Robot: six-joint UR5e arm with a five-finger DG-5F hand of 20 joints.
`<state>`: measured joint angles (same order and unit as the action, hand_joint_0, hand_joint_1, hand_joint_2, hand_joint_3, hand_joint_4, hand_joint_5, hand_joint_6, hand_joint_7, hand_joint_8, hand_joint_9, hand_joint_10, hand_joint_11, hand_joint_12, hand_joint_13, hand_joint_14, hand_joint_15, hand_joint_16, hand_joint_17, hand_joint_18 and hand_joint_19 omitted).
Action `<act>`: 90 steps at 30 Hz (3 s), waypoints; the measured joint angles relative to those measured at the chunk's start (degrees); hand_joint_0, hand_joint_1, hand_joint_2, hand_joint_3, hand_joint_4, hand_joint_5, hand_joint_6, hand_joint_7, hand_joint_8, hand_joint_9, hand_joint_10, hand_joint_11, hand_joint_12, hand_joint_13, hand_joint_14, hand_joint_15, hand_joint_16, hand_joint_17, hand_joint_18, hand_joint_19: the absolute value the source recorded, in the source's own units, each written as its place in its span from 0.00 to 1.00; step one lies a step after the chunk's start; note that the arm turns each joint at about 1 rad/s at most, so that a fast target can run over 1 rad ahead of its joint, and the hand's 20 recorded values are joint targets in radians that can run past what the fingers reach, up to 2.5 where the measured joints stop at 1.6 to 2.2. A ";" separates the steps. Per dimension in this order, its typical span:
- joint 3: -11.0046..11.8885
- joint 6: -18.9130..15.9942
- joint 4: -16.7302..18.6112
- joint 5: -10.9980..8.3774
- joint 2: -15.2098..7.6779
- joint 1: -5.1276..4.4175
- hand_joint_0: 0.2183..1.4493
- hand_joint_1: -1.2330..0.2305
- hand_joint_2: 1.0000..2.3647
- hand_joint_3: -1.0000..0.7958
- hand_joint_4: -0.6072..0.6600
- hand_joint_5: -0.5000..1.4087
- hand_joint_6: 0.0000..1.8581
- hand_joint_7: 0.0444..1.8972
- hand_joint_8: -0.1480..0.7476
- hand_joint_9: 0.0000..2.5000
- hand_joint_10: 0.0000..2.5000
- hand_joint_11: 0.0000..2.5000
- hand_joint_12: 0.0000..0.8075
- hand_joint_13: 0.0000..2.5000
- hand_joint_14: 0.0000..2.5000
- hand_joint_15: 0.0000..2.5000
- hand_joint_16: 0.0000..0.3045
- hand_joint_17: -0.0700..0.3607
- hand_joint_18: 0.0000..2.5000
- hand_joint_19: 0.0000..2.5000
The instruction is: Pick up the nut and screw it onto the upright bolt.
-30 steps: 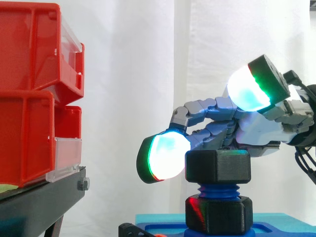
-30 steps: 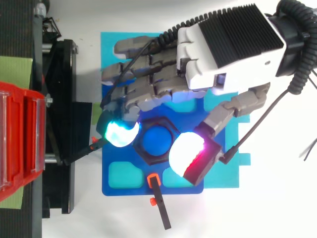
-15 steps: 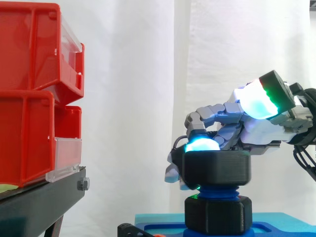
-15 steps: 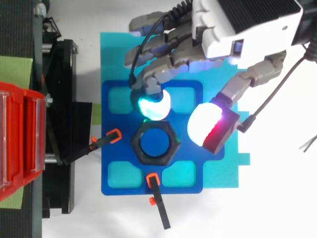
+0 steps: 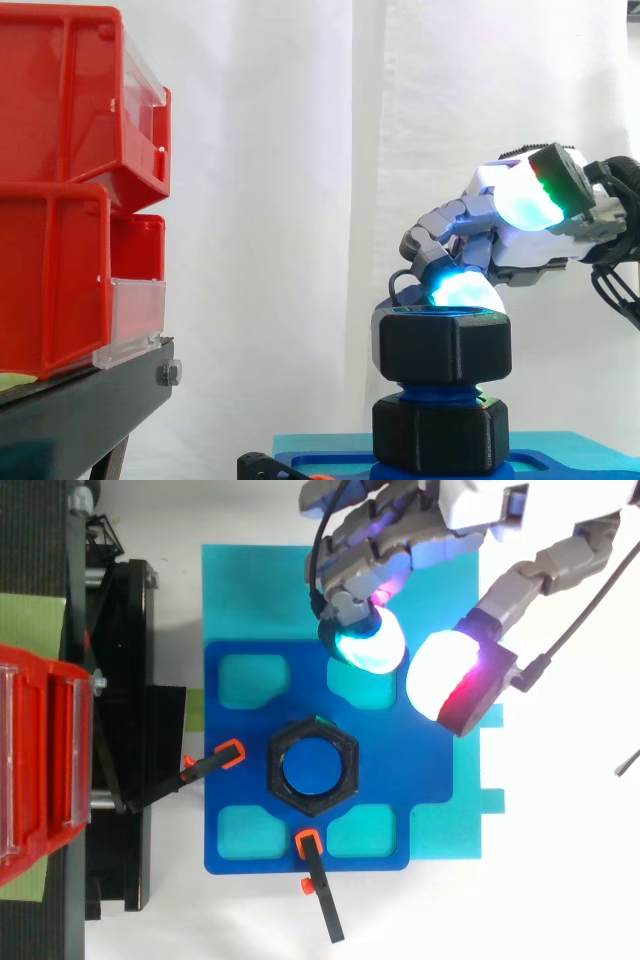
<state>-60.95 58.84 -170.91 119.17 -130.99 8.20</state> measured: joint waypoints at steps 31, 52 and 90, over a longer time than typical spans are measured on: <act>-4.12 -6.72 12.98 -1.70 -0.20 -4.13 0.21 0.73 0.00 0.28 0.59 0.16 0.27 0.31 0.38 0.13 0.00 0.00 0.35 0.05 0.00 0.00 0.10 0.33 0.00 0.00; -4.25 -6.66 17.00 -1.77 -1.71 -5.42 0.21 0.72 0.00 0.28 0.59 0.16 0.27 0.31 0.39 0.13 0.00 0.00 0.35 0.05 0.00 0.00 0.10 0.32 0.00 0.00; -4.26 -7.36 17.69 0.94 -3.13 -2.98 0.23 0.70 0.00 0.28 0.70 0.22 0.27 0.50 0.44 0.19 0.00 0.00 0.28 0.11 0.00 0.00 0.07 0.27 0.00 0.00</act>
<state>-65.21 51.48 -153.22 120.12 -134.12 5.21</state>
